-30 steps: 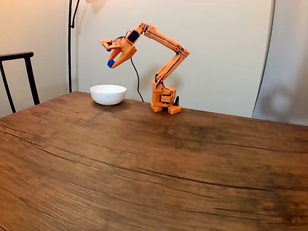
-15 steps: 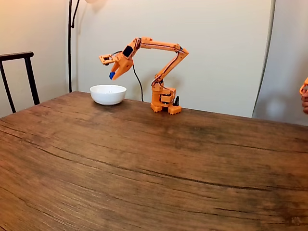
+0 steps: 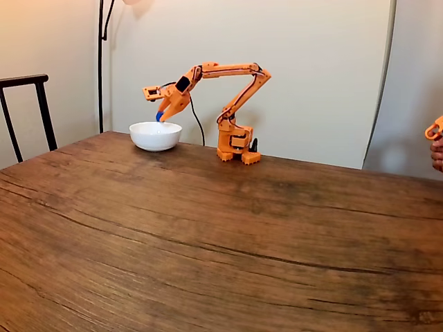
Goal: Grasp the cube and drop it in the bowl
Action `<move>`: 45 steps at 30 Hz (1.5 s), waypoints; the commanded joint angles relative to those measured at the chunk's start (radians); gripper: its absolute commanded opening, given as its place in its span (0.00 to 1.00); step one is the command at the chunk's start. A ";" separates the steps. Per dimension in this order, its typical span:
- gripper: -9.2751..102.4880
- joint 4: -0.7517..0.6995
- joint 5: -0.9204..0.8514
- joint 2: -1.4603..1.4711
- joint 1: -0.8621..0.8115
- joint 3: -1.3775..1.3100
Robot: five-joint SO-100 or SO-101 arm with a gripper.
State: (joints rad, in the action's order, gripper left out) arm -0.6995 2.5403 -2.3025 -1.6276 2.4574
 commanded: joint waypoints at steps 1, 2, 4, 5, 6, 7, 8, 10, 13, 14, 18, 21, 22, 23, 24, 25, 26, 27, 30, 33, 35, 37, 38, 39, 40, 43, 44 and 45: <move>0.25 0.011 0.006 -0.003 0.009 -0.008; 0.26 0.008 0.006 -0.003 0.009 -0.008; 0.28 0.003 0.006 -0.003 0.011 -0.011; 0.30 0.002 0.006 -0.003 0.011 -0.012; 0.30 0.000 0.006 -0.005 0.011 -0.014; 0.30 -0.002 0.000 -0.006 0.011 -0.014; 0.30 -0.012 -0.006 -0.011 0.014 -0.012; 0.30 -0.048 -0.008 -0.020 0.040 -0.021; 0.30 -0.095 -0.048 -0.021 0.098 -0.035; 0.30 -0.109 -0.063 -0.021 0.126 -0.037; 0.30 -0.184 -0.080 -0.023 0.252 -0.091; 0.30 -0.273 -0.080 -0.023 0.347 -0.169; 0.30 -0.310 -0.080 -0.023 0.376 -0.199; 0.30 -0.348 -0.080 -0.023 0.408 -0.230; 0.30 -0.387 -0.080 -0.023 0.439 -0.259; 0.30 -0.425 -0.080 -0.023 0.471 -0.288; 0.30 -0.459 -0.080 -0.023 0.503 -0.314; 0.30 -0.489 -0.083 -0.023 0.540 -0.336; 0.30 -0.577 -0.121 -0.023 0.661 -0.391; 0.26 -0.632 -0.156 -0.029 0.787 -0.417; 0.21 -0.643 -0.187 -0.064 0.861 -0.420; 0.16 -0.644 -0.207 -0.126 0.910 -0.408; 0.15 -0.646 -0.212 -0.161 0.928 -0.403; 0.14 -0.653 -0.210 -0.193 0.946 -0.396; 0.14 -0.666 -0.212 -0.225 0.959 -0.385; 0.13 -0.730 -0.213 -0.310 0.986 -0.333; 0.13 -0.747 -0.213 -0.341 0.997 -0.308; 0.13 -0.756 -0.215 -0.373 1.014 -0.285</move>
State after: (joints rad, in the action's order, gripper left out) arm -1.4281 2.3332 -2.6016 -0.6427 2.1460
